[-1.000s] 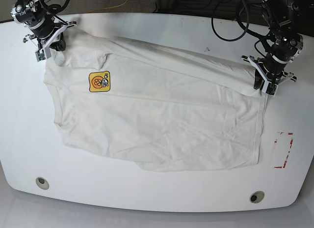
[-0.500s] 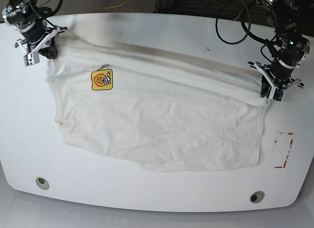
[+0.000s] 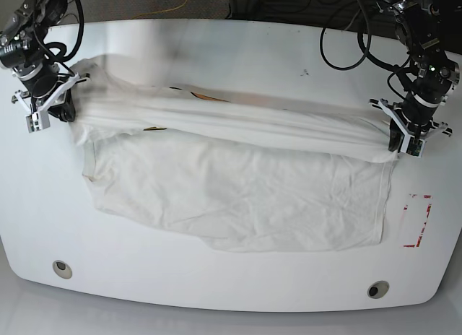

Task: Layout the t-shirt on the table in an organized manner, then fold the t-shirt properly
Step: 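Lift the held edge with both grippers and fold it over the shirt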

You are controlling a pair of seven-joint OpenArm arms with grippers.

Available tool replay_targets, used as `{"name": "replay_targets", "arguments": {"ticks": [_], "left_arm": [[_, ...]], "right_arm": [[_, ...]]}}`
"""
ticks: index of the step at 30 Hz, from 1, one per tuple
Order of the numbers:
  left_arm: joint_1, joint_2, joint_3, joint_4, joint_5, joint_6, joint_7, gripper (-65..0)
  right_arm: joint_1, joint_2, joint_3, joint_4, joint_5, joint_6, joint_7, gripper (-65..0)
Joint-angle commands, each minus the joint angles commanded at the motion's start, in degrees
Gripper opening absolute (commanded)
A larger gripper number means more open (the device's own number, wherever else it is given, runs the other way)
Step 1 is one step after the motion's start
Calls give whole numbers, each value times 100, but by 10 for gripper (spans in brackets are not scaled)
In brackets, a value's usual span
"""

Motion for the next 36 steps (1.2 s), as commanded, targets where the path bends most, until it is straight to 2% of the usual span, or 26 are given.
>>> {"name": "replay_targets", "arguments": {"ticks": [7,18,24,34,36], "left_arm": [[-158,-26,26,-220,9,0,0,-619],[-703,-475,26,-1099,501,0,0,-618],[-967,-615,26,-1442,519,0,0,-618],[-967,-615,246,-1468,519,0,0,-616],[-958,-615,325,-1468,527,0,0,-589]], "right_arm": [[387,0,-325,-316,-9,0,0,-650],[782,9,-413,-1055,-26,0,0,-650],[985,114,-835,-1213,-448,0,26,-650],[1090,79,-1231,-1222,-818,0,97,-650],[1081,62,-1363,-1222,-932,0,176,-650]]}}
